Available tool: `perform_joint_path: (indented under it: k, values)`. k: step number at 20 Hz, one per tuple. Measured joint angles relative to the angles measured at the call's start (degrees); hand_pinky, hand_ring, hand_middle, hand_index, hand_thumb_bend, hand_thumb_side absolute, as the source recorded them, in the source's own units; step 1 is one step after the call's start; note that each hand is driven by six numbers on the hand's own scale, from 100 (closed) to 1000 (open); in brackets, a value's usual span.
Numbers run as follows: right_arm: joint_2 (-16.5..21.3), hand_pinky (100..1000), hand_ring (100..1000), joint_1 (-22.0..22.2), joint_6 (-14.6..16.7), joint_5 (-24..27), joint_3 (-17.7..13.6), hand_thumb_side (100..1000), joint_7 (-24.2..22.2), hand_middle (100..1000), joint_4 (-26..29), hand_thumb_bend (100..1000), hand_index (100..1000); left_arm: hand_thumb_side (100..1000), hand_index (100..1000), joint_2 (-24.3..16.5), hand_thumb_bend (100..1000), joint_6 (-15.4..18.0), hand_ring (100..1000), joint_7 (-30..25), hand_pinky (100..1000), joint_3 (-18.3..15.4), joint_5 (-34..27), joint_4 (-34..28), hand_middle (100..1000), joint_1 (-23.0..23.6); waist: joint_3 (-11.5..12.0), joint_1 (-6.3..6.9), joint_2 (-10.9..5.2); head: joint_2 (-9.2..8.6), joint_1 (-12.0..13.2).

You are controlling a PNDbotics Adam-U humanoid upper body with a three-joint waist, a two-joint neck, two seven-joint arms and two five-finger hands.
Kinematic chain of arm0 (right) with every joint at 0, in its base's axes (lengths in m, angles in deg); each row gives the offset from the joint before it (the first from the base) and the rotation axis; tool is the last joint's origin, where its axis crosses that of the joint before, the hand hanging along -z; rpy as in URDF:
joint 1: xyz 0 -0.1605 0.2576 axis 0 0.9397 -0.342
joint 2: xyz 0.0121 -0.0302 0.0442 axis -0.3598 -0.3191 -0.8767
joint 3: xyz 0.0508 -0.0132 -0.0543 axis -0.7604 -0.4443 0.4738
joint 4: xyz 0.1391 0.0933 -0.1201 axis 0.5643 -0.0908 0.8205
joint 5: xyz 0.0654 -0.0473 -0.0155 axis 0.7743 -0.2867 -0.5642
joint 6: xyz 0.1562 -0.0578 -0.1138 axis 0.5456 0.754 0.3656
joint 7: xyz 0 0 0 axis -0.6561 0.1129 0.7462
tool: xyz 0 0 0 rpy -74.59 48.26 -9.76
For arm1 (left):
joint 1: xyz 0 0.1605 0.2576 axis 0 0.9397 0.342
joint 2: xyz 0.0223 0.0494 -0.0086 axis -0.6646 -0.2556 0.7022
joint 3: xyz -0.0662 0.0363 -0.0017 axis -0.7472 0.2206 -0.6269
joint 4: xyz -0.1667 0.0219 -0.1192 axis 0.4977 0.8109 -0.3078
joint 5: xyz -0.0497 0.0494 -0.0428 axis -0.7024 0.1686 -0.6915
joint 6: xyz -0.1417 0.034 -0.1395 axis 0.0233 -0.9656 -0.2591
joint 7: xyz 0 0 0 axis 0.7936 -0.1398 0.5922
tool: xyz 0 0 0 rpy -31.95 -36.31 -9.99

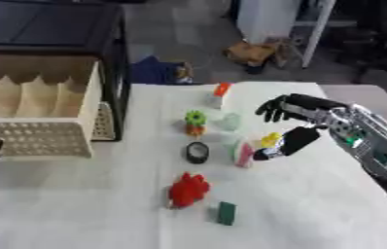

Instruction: Pick up objects from table and place into drawer.

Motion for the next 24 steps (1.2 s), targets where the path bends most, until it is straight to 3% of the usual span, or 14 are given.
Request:
perform_joint_path:
  k: [24]
  values:
    - [-3.13,728,740,-0.86,1.32,-2.7,2.1,433,0.75,668,-4.45,673,847,1000,897,0.97,100,-0.11,541,-0.53,603,-0.01,-0.25,0.0,659,-0.04,0.79,-0.14,0.69,0.76,-0.23]
